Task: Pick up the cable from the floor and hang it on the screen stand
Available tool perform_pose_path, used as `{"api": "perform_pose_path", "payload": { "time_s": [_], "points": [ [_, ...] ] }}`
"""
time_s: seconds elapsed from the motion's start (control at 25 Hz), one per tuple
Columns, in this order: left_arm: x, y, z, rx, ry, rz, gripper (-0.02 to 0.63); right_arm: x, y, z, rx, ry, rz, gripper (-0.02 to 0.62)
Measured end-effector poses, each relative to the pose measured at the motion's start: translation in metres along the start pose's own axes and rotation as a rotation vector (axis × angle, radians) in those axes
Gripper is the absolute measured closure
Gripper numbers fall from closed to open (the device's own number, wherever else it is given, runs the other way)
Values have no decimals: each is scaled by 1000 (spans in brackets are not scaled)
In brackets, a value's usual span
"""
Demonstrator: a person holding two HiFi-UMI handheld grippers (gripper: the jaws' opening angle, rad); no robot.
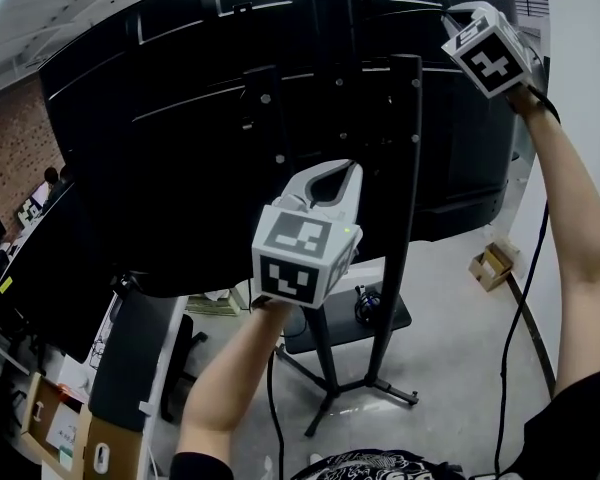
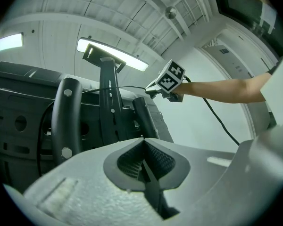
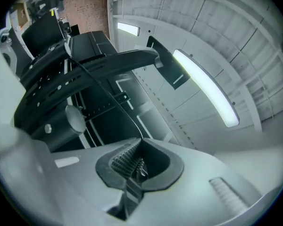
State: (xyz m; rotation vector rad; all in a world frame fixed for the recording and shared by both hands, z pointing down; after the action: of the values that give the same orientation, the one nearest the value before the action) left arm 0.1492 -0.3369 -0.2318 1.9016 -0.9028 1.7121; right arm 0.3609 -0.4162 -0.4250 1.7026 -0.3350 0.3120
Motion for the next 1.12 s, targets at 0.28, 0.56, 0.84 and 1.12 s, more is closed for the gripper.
{"api": "perform_pose_path", "payload": {
  "time_s": [0.28, 0.56, 0.84, 1.12],
  "points": [
    [8, -14, 11, 17, 11, -3, 604, 32, 45, 0, -154, 66, 153, 579],
    [16, -32, 23, 34, 29, -20, 604, 41, 73, 4, -268, 104, 270, 580],
    [22, -44, 32, 36, 35, -18, 604, 41, 89, 7, -392, 79, 474, 580],
    [27, -53, 36, 36, 36, -26, 604, 42, 116, 7, -555, 12, 702, 580]
  ]
}}
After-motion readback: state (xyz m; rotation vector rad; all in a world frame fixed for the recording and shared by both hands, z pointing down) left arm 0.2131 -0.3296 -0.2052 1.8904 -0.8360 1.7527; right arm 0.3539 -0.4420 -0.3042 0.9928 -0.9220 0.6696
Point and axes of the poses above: the fingertips, and each gripper's own axes: z forward along the fingers, y to its left, x out of its underside, the point moved 5 cm from there along -z, backward along the fingers, and after that the axes turned 10 degrees about -z, right-handed, at the moved point
